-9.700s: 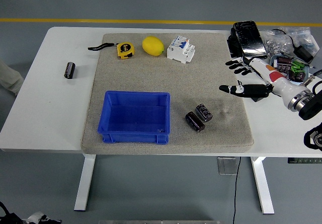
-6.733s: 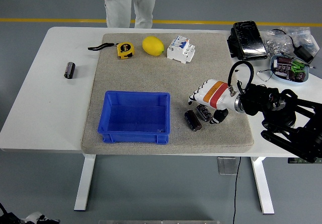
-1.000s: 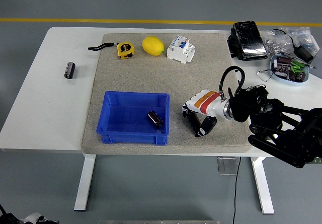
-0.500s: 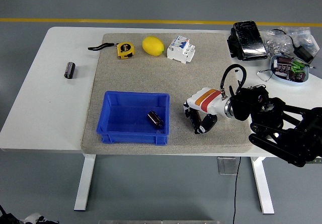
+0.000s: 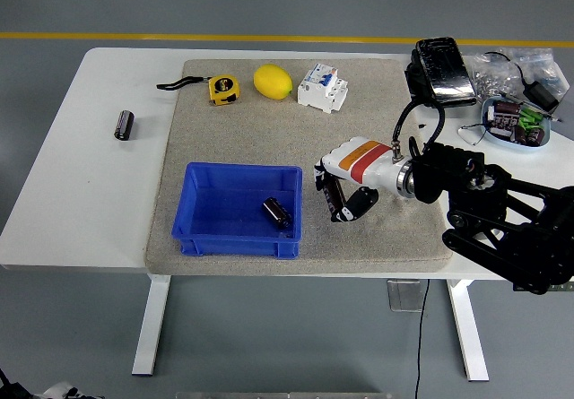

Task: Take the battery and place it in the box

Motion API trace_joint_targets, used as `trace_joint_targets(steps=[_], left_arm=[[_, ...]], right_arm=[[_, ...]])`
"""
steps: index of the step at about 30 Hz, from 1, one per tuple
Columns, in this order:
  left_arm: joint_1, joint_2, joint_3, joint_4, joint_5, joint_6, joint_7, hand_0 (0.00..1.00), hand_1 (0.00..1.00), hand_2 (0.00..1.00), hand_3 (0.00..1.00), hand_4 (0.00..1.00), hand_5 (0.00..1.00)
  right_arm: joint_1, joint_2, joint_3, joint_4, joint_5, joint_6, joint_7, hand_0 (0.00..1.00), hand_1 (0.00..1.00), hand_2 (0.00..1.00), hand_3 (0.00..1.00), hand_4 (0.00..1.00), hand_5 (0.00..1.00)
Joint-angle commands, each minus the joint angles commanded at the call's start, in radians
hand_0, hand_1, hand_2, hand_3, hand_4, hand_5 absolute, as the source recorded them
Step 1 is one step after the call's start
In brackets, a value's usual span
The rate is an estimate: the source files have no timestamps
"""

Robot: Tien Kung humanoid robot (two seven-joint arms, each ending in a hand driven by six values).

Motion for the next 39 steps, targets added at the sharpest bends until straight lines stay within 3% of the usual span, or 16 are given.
trace_joint_targets(steps=[6, 14, 22, 31, 32, 37, 38, 39], left_arm=[[0.003, 0.0, -0.004, 0.0, 0.007, -0.003, 0.002, 0.738, 0.705, 0.751, 0.616, 0.636, 0.533], [0.0, 0.0, 0.002, -0.001, 0.002, -0.004, 0.001, 0.738, 0.705, 0.75, 0.616, 0.636, 0.533], [-0.001, -0.011, -0.004, 0.0, 0.011, 0.002, 0.013, 0.738, 0.709, 0.749, 0.615, 0.636, 0.533], [-0.011, -0.005, 0.003, -0.002, 0.004, 0.003, 0.013, 0.738, 0.708, 0.75, 0.614, 0.636, 0.533], [-0.011, -0.005, 0.004, -0.002, 0.003, 0.003, 0.012, 0.738, 0.706, 0.75, 0.617, 0.637, 0.535], [-0.011, -0.004, 0.009, -0.002, -0.003, 0.005, 0.012, 0.738, 0.706, 0.75, 0.617, 0.637, 0.535], [-0.011, -0.004, 0.01, -0.002, -0.004, 0.005, 0.012, 0.738, 0.709, 0.751, 0.615, 0.635, 0.533], [-0.011, -0.003, 0.013, -0.003, -0.007, 0.005, 0.012, 0.738, 0.709, 0.751, 0.615, 0.635, 0.533]], right_arm=[[0.006, 0.022, 0.042, 0.074, 0.014, -0.024, -0.003, 0.579, 0.538, 0.556, 0.531, 0.82, 0.142], [0.034, 0.076, -0.003, 0.116, 0.022, -0.035, 0.0, 0.597, 0.551, 0.565, 0.535, 0.814, 0.139], [0.057, 0.156, -0.044, 0.032, 0.042, -0.077, 0.003, 0.607, 0.566, 0.573, 0.536, 0.815, 0.145], [0.083, 0.193, -0.077, -0.015, 0.059, -0.087, 0.008, 0.624, 0.614, 0.622, 0.558, 0.846, 0.169], [0.084, 0.197, -0.079, -0.019, 0.062, -0.089, 0.011, 0.651, 0.645, 0.707, 0.59, 0.886, 0.187], [0.082, 0.213, -0.083, -0.041, 0.073, -0.122, 0.019, 0.651, 0.645, 0.707, 0.59, 0.886, 0.187], [0.082, 0.213, -0.083, -0.042, 0.074, -0.126, 0.019, 0.641, 0.649, 0.736, 0.678, 0.91, 0.195], [0.083, 0.213, -0.082, -0.046, 0.076, -0.132, 0.021, 0.641, 0.649, 0.736, 0.678, 0.91, 0.195]])
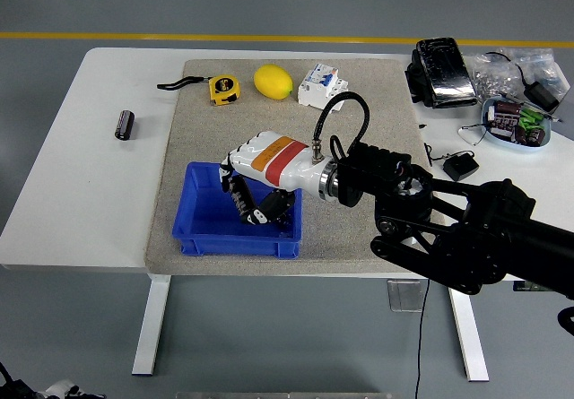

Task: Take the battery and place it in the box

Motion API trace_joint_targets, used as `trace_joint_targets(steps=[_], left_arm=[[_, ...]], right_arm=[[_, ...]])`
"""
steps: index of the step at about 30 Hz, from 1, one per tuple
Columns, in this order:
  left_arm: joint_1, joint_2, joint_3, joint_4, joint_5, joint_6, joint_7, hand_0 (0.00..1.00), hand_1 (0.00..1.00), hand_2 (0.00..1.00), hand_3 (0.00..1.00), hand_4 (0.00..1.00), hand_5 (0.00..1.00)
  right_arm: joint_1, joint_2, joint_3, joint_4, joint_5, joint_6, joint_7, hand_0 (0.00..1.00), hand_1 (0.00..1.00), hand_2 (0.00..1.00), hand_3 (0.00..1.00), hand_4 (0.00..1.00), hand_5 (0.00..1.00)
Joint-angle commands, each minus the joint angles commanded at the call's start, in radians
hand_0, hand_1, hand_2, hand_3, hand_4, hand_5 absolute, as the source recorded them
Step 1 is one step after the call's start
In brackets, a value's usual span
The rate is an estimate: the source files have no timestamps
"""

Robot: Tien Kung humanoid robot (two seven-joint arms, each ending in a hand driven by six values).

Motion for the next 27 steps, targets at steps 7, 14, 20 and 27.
trace_joint_targets(steps=[7, 14, 20, 27], left_arm=[[0.001, -0.001, 0.017, -0.002, -0.015, 0.001, -0.003, 0.738, 0.714, 0.751, 0.615, 0.636, 0.535], [0.002, -0.002, 0.011, -0.001, -0.01, 0.002, -0.002, 0.744, 0.716, 0.75, 0.615, 0.636, 0.535], [0.008, -0.003, 0.006, 0.002, -0.007, 0.002, -0.002, 0.742, 0.716, 0.748, 0.616, 0.636, 0.534], [0.014, -0.007, -0.003, 0.004, 0.005, 0.003, -0.003, 0.74, 0.717, 0.749, 0.615, 0.636, 0.534]], right_arm=[[0.005, -0.007, 0.008, 0.004, 0.005, -0.021, 0.008, 0.646, 0.66, 0.759, 0.777, 0.944, 0.204], [0.012, -0.032, 0.036, 0.019, 0.005, -0.02, 0.008, 0.651, 0.662, 0.758, 0.786, 0.95, 0.207], [0.008, -0.079, 0.09, 0.028, 0.038, -0.04, 0.005, 0.653, 0.664, 0.759, 0.79, 0.951, 0.209], [-0.041, -0.193, 0.13, 0.072, 0.308, -0.197, 0.02, 0.662, 0.667, 0.76, 0.796, 0.951, 0.24]])
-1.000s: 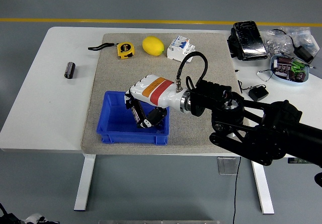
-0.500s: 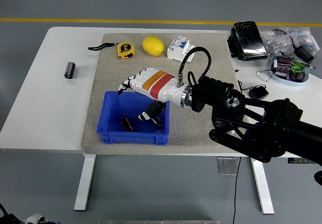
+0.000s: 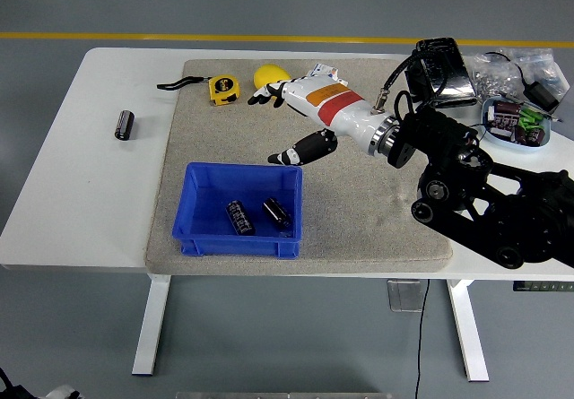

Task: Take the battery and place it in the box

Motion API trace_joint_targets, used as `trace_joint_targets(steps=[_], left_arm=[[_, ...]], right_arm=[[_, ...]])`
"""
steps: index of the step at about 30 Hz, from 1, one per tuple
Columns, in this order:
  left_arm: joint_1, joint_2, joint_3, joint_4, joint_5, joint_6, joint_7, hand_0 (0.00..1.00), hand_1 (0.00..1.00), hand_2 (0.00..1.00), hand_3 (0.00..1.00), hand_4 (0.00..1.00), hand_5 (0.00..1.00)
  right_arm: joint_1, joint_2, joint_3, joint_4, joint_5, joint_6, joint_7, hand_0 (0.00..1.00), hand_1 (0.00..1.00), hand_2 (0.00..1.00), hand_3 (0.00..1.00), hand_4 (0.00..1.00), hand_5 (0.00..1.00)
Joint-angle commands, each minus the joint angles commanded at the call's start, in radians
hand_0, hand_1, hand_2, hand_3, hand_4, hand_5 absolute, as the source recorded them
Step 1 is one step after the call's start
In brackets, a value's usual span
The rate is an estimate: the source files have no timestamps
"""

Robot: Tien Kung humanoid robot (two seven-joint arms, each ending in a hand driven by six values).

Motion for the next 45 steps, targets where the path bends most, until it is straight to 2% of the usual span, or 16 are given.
trace_joint_targets(steps=[1, 2, 5, 7, 8, 13, 14, 17, 19, 22, 25, 30, 35, 40, 45], left_arm=[[0.001, 0.0, -0.002, 0.001, 0.005, 0.001, -0.001, 0.74, 0.717, 0.749, 0.615, 0.636, 0.534], [0.001, -0.001, -0.006, 0.001, 0.013, 0.001, 0.0, 0.74, 0.717, 0.751, 0.616, 0.636, 0.534], [0.001, -0.002, -0.014, 0.003, 0.029, 0.004, 0.001, 0.74, 0.717, 0.751, 0.616, 0.636, 0.534], [0.001, -0.003, -0.016, 0.004, 0.039, 0.007, 0.002, 0.74, 0.717, 0.751, 0.616, 0.636, 0.534], [0.001, -0.003, -0.017, 0.004, 0.041, 0.008, 0.002, 0.745, 0.721, 0.753, 0.616, 0.636, 0.534], [0.002, -0.009, -0.025, 0.004, 0.064, 0.011, 0.011, 0.745, 0.721, 0.753, 0.616, 0.636, 0.534], [0.002, -0.009, -0.027, 0.004, 0.068, 0.01, 0.013, 0.746, 0.721, 0.754, 0.618, 0.637, 0.535], [0.001, -0.011, -0.028, 0.005, 0.075, 0.01, 0.013, 0.746, 0.721, 0.754, 0.618, 0.637, 0.535], [0.001, -0.011, -0.031, 0.005, 0.078, 0.011, 0.012, 0.746, 0.721, 0.754, 0.618, 0.637, 0.535], [0.001, -0.012, -0.031, 0.005, 0.081, 0.009, 0.012, 0.743, 0.722, 0.754, 0.618, 0.636, 0.534], [0.001, -0.013, -0.038, 0.005, 0.091, 0.007, 0.014, 0.743, 0.722, 0.754, 0.618, 0.636, 0.534], [-0.004, -0.011, -0.031, 0.001, 0.09, 0.0, 0.014, 0.743, 0.717, 0.754, 0.617, 0.636, 0.534], [-0.011, -0.007, -0.022, -0.004, 0.09, -0.008, 0.012, 0.743, 0.718, 0.753, 0.619, 0.637, 0.537], [-0.001, -0.002, -0.045, -0.002, 0.125, -0.01, 0.017, 0.742, 0.718, 0.753, 0.62, 0.638, 0.538], [0.004, 0.005, -0.063, 0.0, 0.154, -0.01, 0.019, 0.741, 0.715, 0.752, 0.62, 0.639, 0.538]], right_arm=[[-0.015, -0.026, 0.01, 0.013, 0.045, -0.031, 0.015, 0.662, 0.667, 0.76, 0.796, 0.951, 0.24], [-0.029, -0.048, 0.018, 0.025, 0.091, -0.058, 0.03, 0.67, 0.691, 0.767, 0.776, 0.973, 0.472], [-0.074, -0.103, 0.044, 0.06, 0.214, -0.11, 0.088, 0.67, 0.691, 0.767, 0.776, 0.973, 0.472], [-0.116, -0.144, 0.073, 0.084, 0.292, -0.127, 0.141, 0.67, 0.691, 0.767, 0.776, 0.973, 0.472], [-0.137, -0.162, 0.086, 0.094, 0.337, -0.13, 0.163, 0.738, 0.745, 0.787, 0.807, 0.998, 0.694], [-0.266, -0.227, 0.188, 0.129, 0.552, -0.113, 0.237, 0.738, 0.745, 0.787, 0.807, 0.998, 0.694], [-0.285, -0.234, 0.202, 0.134, 0.584, -0.109, 0.237, 0.743, 0.748, 0.783, 0.797, 0.998, 0.732], [-0.375, -0.273, 0.277, 0.175, 0.714, -0.085, 0.225, 0.743, 0.748, 0.783, 0.797, 0.998, 0.732], [-0.431, -0.281, 0.323, 0.194, 0.799, -0.075, 0.224, 0.743, 0.748, 0.783, 0.797, 0.998, 0.732], [-0.517, -0.281, 0.391, 0.227, 0.918, -0.071, 0.232, 0.741, 0.75, 0.783, 0.797, 0.998, 0.75], [-0.584, -0.264, 0.445, 0.243, 0.933, -0.073, 0.236, 0.741, 0.75, 0.783, 0.797, 0.998, 0.75], [-0.673, -0.215, 0.532, 0.248, 0.886, -0.076, 0.241, 0.737, 0.745, 0.779, 0.793, 0.998, 0.752], [-0.771, -0.153, 0.64, 0.223, 0.858, -0.087, 0.265, 0.745, 0.745, 0.776, 0.792, 0.998, 0.754], [-0.83, -0.106, 0.712, 0.177, 0.849, -0.083, 0.29, 0.765, 0.749, 0.776, 0.791, 0.998, 0.757], [-0.855, -0.081, 0.751, 0.156, 0.771, -0.064, 0.268, 0.769, 0.754, 0.779, 0.793, 0.998, 0.757]])
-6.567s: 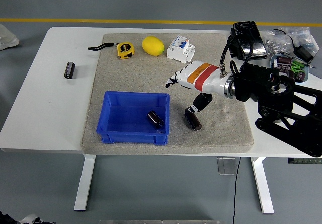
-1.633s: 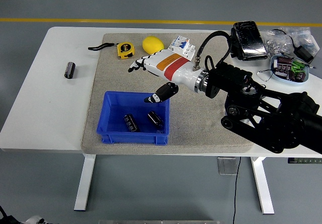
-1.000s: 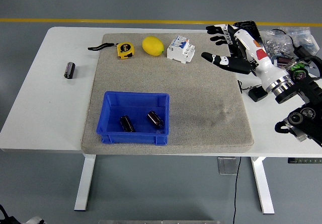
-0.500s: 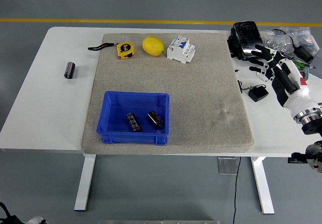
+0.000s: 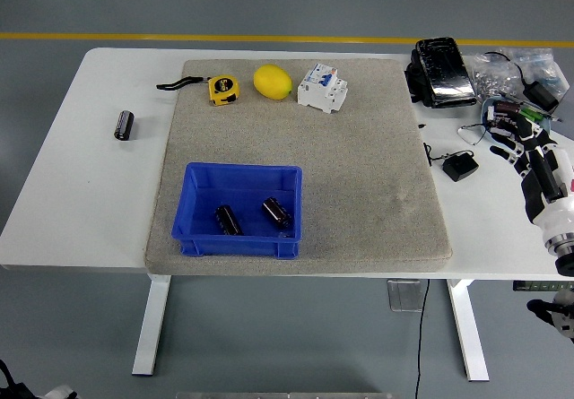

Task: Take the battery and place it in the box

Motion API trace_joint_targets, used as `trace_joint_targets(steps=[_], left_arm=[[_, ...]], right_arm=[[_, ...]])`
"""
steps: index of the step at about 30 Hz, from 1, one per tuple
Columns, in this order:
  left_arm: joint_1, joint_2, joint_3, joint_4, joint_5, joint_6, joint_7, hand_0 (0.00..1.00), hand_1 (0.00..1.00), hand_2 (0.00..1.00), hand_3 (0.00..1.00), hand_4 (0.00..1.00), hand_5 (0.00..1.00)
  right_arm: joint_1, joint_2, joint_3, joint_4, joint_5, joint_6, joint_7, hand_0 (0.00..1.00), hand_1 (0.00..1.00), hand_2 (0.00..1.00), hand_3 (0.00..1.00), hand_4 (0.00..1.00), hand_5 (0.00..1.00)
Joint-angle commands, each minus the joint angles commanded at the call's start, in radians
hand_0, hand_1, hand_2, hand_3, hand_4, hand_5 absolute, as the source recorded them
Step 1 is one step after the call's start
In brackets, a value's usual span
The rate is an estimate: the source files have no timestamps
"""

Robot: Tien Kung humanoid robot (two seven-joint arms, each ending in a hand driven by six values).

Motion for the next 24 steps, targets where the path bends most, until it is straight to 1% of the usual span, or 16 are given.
trace_joint_targets(steps=[4, 9, 15, 18, 24], left_arm=[[0.004, 0.002, -0.003, 0.001, 0.008, 0.002, -0.001, 0.741, 0.715, 0.752, 0.62, 0.639, 0.538], [0.005, 0.001, 0.001, 0.0, 0.009, 0.0, -0.003, 0.741, 0.715, 0.752, 0.62, 0.638, 0.537], [0.002, -0.002, 0.014, -0.002, -0.004, 0.001, -0.007, 0.74, 0.713, 0.752, 0.621, 0.638, 0.538], [0.004, -0.005, 0.027, 0.001, -0.033, 0.009, -0.013, 0.74, 0.713, 0.752, 0.62, 0.639, 0.539], [0.009, -0.015, 0.041, 0.005, -0.069, 0.016, -0.013, 0.74, 0.716, 0.752, 0.619, 0.637, 0.537]], right_arm=[[-0.004, 0.013, 0.005, -0.014, -0.012, 0.012, -0.001, 0.769, 0.754, 0.779, 0.793, 0.998, 0.757], [-0.003, 0.02, -0.004, -0.016, -0.017, 0.036, -0.01, 0.774, 0.755, 0.779, 0.797, 0.998, 0.76], [0.023, 0.023, -0.007, -0.028, -0.025, 0.075, -0.03, 0.784, 0.764, 0.784, 0.804, 0.998, 0.764], [0.046, 0.024, -0.014, -0.029, -0.011, 0.078, -0.027, 0.79, 0.772, 0.789, 0.804, 0.998, 0.767], [0.065, 0.03, -0.022, -0.032, 0.012, 0.068, -0.021, 0.786, 0.771, 0.789, 0.803, 0.998, 0.776]])
